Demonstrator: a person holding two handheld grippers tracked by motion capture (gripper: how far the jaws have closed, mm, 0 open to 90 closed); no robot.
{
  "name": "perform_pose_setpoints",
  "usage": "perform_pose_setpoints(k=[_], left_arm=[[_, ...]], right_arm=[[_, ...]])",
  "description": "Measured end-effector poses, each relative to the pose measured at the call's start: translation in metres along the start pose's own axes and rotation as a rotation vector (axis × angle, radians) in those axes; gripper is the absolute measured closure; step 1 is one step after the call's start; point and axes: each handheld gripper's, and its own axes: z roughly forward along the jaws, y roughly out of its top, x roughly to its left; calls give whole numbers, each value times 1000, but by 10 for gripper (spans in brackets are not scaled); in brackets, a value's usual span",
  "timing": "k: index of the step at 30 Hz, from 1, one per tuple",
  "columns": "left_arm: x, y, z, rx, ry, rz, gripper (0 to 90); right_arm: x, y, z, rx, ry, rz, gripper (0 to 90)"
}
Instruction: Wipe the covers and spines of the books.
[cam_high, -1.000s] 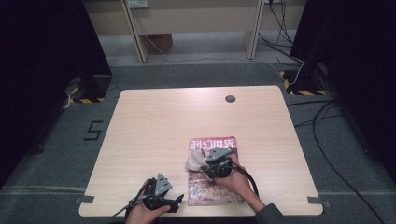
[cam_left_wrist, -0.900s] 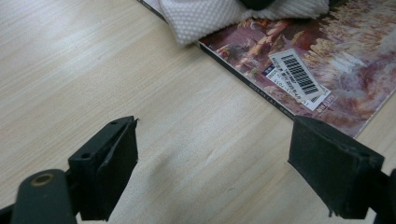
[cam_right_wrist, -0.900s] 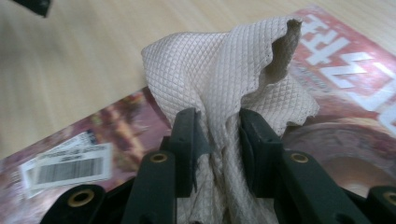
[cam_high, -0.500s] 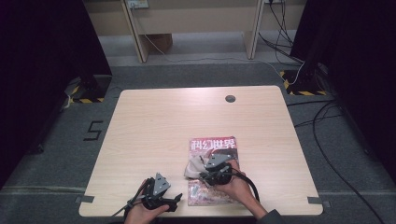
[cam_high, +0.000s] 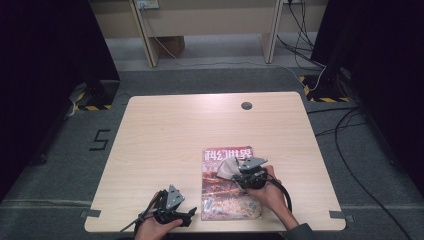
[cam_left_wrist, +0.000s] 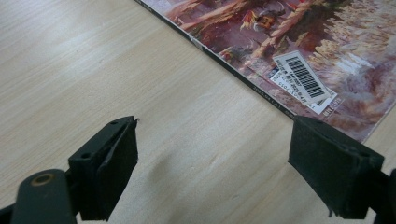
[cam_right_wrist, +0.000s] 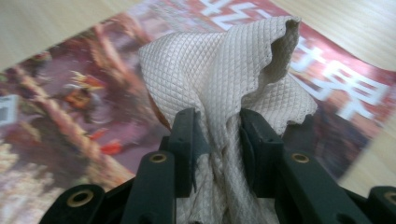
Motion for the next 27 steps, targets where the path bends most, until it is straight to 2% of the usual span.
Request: perform_pose_setpoints(k=[4, 7, 11, 15, 19, 27], left_arm=[[0, 0, 0, -1, 1, 1, 153], [-1, 1, 2, 0, -5, 9, 154], [-3, 1, 2, 6, -9, 22, 154], [-3, 0, 2, 6, -6, 9, 154], [-4, 0, 1, 5, 0, 15, 154], [-6, 1, 1, 7, -7, 33, 155]], right_arm=[[-12, -4, -4, 5, -33, 19, 685], [-17, -6, -6, 2, -38, 37, 685], [-14, -8, -8, 7, -36, 26, 688], [-8, -9, -10, 12, -17, 1, 688], [-13, -10, -10, 6, 2, 32, 675], [-35, -14, -10, -9, -57, 91, 674]])
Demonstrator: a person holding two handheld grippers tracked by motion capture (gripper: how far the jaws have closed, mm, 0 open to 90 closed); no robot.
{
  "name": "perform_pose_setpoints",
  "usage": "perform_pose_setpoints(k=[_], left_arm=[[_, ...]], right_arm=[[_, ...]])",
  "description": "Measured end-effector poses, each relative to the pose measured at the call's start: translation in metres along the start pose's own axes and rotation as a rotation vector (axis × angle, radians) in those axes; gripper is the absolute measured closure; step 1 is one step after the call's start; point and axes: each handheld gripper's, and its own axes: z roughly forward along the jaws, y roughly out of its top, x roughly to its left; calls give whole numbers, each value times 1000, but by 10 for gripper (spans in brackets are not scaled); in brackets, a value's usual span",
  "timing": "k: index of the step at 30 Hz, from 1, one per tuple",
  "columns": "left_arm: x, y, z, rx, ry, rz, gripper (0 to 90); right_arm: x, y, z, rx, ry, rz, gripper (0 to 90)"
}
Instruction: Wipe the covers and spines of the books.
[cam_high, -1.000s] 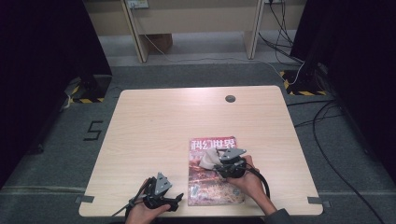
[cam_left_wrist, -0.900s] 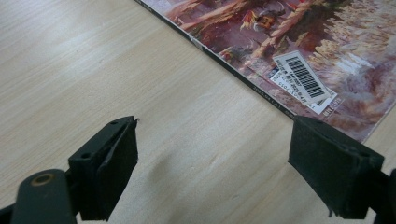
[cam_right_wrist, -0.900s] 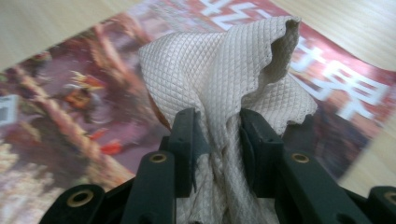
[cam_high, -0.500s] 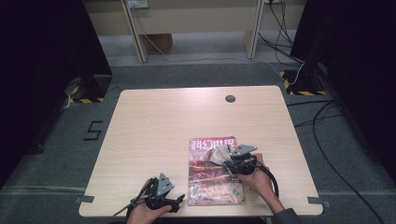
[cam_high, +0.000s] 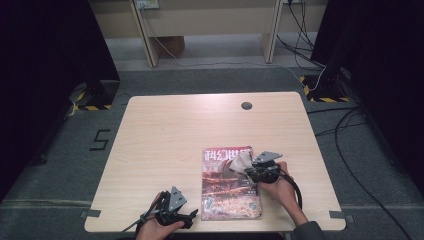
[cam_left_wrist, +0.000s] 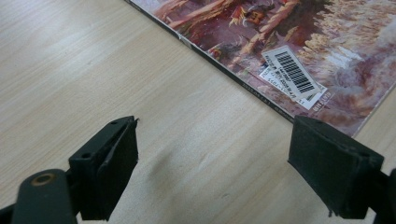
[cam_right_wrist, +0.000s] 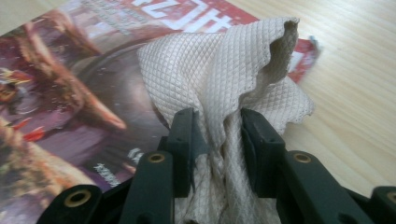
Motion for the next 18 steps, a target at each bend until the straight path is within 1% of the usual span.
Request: perform_pose_setpoints(k=[3, 6, 11, 13, 14, 16, 17, 18], left_arm=[[0, 1, 0, -3, 2, 6, 155], [-1, 1, 0, -1, 0, 7, 155], [-1, 1, 0, -4, 4, 11, 156], [-1, 1, 0, -2, 4, 11, 156], [0, 1, 0, -1, 4, 12, 155], [1, 1, -1, -1, 9, 12, 156], [1, 1, -1, -4, 10, 8, 156], [2, 1, -1, -3, 11, 7, 156]], right_arm=[[-3, -1, 0, -4, 4, 14, 670], [-5, -1, -1, -2, 0, 12, 667], [-12, -3, -1, -7, -12, 39, 667], [-9, -2, -1, -2, -13, 28, 687], [-8, -1, -2, 1, -19, 14, 687], [-4, -1, -2, 5, -7, 13, 685], [-1, -1, -2, 6, -6, 11, 684], [2, -1, -3, 11, -13, -1, 685]])
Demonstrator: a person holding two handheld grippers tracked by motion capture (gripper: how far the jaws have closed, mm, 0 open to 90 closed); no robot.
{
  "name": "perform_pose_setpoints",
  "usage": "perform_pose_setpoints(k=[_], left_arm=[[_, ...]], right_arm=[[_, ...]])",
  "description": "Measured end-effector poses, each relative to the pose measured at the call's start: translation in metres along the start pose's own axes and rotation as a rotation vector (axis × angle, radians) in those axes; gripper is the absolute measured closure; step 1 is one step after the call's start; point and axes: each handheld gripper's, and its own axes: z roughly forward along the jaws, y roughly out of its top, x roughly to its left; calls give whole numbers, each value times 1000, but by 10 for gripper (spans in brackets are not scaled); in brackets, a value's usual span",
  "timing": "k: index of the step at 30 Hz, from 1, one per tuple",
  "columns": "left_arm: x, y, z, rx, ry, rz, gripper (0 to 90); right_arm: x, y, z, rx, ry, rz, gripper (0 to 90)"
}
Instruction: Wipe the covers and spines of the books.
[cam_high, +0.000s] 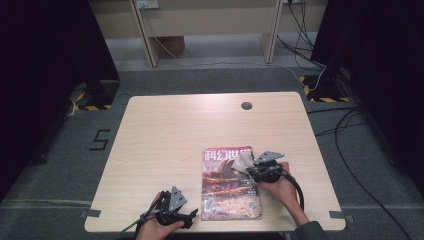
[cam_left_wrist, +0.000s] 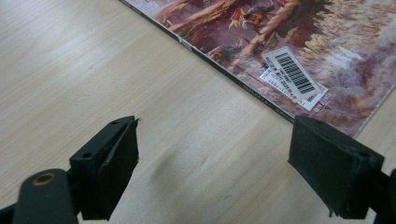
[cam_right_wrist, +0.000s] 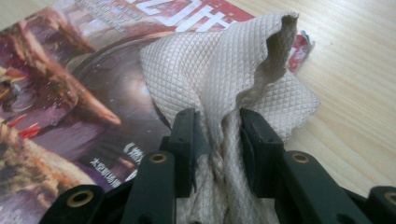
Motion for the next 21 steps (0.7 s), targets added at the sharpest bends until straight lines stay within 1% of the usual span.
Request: perform_pose_setpoints(k=[1, 3, 9, 14, 17, 18, 19, 20, 21], left_arm=[[0, 0, 0, -1, 2, -2, 156], [1, 0, 0, -2, 3, -3, 156], [1, 0, 0, 1, 2, 0, 156], [1, 0, 0, 0, 5, 1, 156], [1, 0, 0, -2, 5, 0, 156], [2, -1, 0, -1, 5, 0, 156], [2, -1, 0, 1, 6, 3, 156], [4, 0, -1, 4, 12, 8, 156], [6, -1, -3, 0, 28, 9, 156]], right_arm=[[3, 1, 0, 3, 6, -13, 685], [10, 2, 2, 0, 44, -16, 686], [37, 6, 8, -12, 119, -62, 685], [53, 10, 11, -16, 146, -89, 685], [63, 11, 12, -16, 167, -121, 686], [66, 11, 12, -13, 175, -121, 686], [70, 11, 12, -15, 181, -132, 686], [73, 12, 13, -14, 193, -135, 686], [76, 12, 13, -12, 199, -143, 686]])
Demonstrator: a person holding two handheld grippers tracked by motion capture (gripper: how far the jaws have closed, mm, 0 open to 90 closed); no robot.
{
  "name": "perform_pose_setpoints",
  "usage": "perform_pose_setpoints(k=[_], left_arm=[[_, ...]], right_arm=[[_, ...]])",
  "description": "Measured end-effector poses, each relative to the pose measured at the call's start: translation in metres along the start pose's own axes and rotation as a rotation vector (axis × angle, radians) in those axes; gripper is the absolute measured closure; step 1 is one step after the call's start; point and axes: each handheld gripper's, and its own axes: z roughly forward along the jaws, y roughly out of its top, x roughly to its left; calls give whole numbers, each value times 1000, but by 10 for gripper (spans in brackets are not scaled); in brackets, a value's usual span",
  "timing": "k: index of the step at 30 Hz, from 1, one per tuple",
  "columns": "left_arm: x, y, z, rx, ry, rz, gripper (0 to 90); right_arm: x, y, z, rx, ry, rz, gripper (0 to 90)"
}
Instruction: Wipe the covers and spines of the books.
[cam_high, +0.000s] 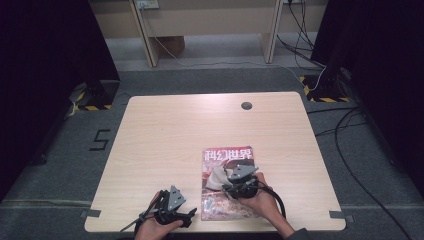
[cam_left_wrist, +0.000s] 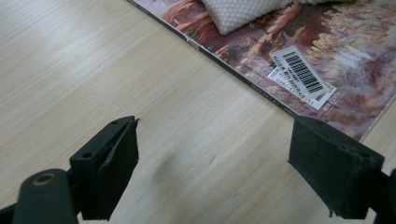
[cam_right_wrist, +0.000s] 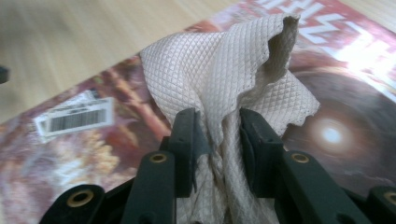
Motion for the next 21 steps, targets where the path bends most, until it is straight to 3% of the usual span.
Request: perform_pose_setpoints(k=[5, 10, 21], left_arm=[[11, -3, -1, 0, 28, -44, 156], [14, -3, -3, -8, 26, -42, 156], [28, -8, -8, -8, 64, -85, 157]], right_arm=[[12, 2, 3, 0, 32, -38, 686], [26, 4, 4, 3, 52, -70, 687], [42, 3, 3, 10, 93, -113, 686]])
